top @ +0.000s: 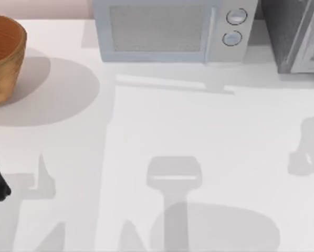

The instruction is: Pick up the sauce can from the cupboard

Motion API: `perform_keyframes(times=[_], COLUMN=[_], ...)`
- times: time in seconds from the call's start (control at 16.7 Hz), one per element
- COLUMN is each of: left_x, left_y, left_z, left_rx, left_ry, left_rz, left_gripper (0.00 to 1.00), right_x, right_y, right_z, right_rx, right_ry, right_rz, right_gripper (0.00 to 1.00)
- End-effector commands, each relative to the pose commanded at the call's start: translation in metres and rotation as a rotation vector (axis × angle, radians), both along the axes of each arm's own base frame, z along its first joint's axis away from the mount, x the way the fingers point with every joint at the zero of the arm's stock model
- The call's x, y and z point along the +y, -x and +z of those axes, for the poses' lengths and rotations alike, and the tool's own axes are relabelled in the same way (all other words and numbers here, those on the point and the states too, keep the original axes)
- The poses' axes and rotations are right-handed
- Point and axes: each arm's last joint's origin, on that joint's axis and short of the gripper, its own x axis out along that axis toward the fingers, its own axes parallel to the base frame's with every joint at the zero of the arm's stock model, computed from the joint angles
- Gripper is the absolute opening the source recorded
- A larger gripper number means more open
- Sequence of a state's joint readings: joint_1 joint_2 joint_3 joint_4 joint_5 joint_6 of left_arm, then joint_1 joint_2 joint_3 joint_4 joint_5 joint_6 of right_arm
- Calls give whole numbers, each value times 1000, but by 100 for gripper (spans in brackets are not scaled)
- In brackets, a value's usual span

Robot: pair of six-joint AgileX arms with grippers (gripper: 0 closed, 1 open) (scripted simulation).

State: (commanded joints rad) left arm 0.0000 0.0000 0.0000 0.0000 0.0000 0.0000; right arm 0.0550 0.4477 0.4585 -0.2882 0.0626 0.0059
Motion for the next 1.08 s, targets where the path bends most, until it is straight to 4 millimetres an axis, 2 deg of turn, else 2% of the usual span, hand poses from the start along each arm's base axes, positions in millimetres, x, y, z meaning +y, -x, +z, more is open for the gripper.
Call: perform_keyframes(times=[0.18, 0.36, 0.54, 1.08], left_x=[0, 0, 0, 0], left_y=[0, 0, 0, 0], left_z=[0, 0, 0, 0], left_rx=[0, 0, 0, 0], left_ry=[0, 0, 0, 0], left_rz=[0, 0, 0, 0], left_gripper=[100, 100, 100, 100], right_x=[-3, -5, -6, -5], right_y=[16, 21, 21, 19], right_z=[-53, -81, -90, -87], right_rx=[-89, -208, -275, -269], right_ry=[-8, -12, -13, -17], right_rz=[0, 3, 8, 26], right_gripper=[0, 0, 0, 0])
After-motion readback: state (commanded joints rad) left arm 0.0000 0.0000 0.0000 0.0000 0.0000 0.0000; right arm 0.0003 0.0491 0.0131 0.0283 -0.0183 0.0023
